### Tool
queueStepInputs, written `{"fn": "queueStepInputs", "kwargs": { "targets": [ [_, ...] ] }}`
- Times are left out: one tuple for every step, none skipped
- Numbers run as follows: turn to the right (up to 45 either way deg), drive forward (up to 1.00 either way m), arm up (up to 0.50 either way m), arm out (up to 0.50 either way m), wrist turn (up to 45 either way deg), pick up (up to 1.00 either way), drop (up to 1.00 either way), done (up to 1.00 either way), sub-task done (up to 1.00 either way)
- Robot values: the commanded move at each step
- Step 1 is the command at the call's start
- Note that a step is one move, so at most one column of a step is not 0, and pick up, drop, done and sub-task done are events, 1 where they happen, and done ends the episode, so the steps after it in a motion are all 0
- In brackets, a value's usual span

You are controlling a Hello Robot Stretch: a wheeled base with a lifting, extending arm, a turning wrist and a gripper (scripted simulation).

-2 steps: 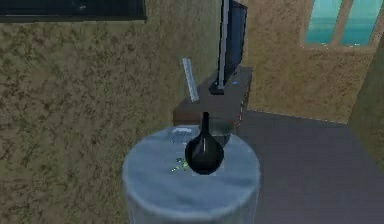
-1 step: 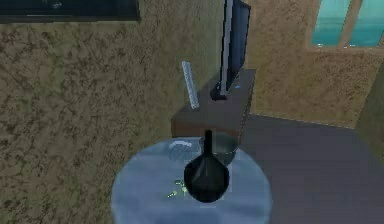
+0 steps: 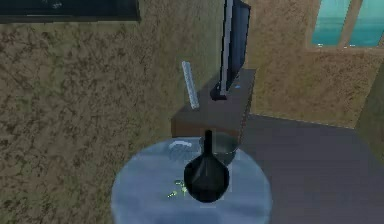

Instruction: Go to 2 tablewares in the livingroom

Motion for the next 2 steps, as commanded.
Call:
{"fn": "queueStepInputs", "kwargs": {
  "targets": [
    [45.0, 0.0, 0.0, 0.0, 0.0, 0.0, 0.0, 0.0, 0.0],
    [45.0, 0.0, 0.0, 0.0, 0.0, 0.0, 0.0, 0.0, 0.0]
  ]
}}
